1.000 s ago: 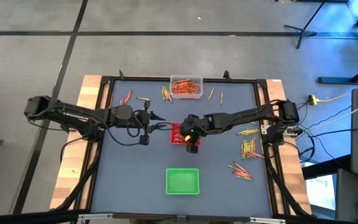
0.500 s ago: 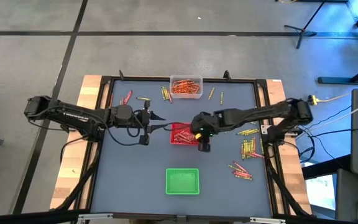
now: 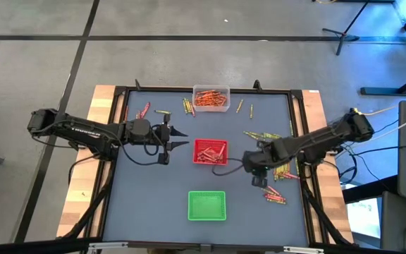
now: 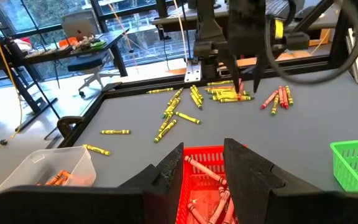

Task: Sort crayons
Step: Put the red crayon into the red bin

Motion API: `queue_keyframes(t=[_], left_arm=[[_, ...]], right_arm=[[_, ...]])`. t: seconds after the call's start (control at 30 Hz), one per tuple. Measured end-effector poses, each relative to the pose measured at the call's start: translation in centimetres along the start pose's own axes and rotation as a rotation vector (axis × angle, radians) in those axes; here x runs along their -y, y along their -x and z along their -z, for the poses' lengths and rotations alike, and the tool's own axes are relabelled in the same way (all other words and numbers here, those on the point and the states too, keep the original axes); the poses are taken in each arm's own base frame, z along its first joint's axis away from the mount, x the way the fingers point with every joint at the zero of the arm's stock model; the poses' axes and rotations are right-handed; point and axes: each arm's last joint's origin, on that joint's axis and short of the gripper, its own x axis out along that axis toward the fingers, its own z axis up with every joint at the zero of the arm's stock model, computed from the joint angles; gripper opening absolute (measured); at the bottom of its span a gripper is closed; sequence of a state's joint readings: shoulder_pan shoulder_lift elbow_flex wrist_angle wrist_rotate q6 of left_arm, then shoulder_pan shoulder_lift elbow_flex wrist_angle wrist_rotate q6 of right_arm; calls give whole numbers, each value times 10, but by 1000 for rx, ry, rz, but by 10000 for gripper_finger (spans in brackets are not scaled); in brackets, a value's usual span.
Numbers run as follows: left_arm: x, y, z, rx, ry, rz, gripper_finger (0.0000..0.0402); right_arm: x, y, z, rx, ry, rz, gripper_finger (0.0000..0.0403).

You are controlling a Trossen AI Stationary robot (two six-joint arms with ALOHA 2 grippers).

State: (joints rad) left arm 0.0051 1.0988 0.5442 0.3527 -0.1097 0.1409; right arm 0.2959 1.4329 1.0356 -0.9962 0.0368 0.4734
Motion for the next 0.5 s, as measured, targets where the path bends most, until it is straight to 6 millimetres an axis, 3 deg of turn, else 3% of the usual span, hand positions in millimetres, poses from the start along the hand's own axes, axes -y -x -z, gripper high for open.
queue_keyframes(t=[0.33,0.5], left_arm=[[0,0,0,4,0,-1,99],[0,0,0,4,0,-1,99]], right_arm=[[-12,-39,48,-316,-164,-122,134],[-15,-53,56,-307,-233,-152,134]])
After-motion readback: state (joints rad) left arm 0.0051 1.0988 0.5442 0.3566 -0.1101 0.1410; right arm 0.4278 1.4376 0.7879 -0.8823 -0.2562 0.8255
